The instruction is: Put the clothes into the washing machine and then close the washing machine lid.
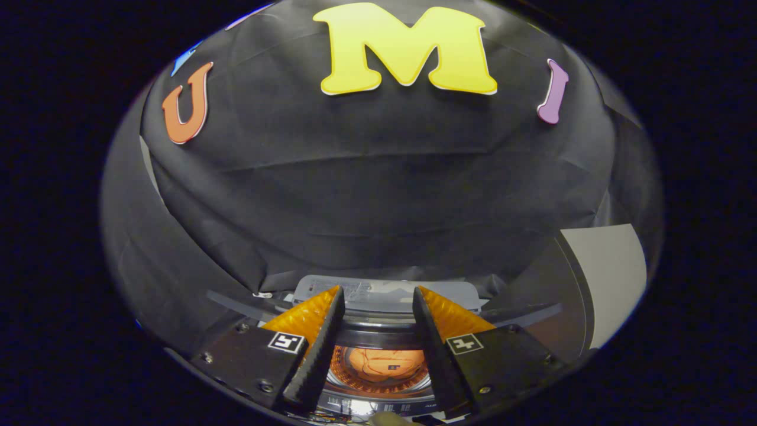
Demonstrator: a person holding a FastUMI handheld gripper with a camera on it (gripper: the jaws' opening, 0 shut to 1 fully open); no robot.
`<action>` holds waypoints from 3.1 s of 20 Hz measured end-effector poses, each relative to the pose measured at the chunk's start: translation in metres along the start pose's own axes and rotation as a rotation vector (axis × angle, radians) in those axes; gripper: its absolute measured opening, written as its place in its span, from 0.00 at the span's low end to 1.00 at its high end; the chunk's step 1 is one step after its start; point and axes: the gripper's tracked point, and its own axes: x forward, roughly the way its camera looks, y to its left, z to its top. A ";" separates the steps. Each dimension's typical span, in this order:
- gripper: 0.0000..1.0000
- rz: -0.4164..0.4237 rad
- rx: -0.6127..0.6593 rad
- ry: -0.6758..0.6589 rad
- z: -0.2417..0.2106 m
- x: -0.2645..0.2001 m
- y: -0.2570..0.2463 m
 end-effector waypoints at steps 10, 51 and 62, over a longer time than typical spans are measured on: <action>0.75 0.006 -0.025 0.029 -0.036 -0.015 0.001; 0.75 0.008 -0.041 -0.446 -0.094 -0.339 -0.170; 1.00 -0.065 0.064 -0.450 -0.250 -0.406 -0.348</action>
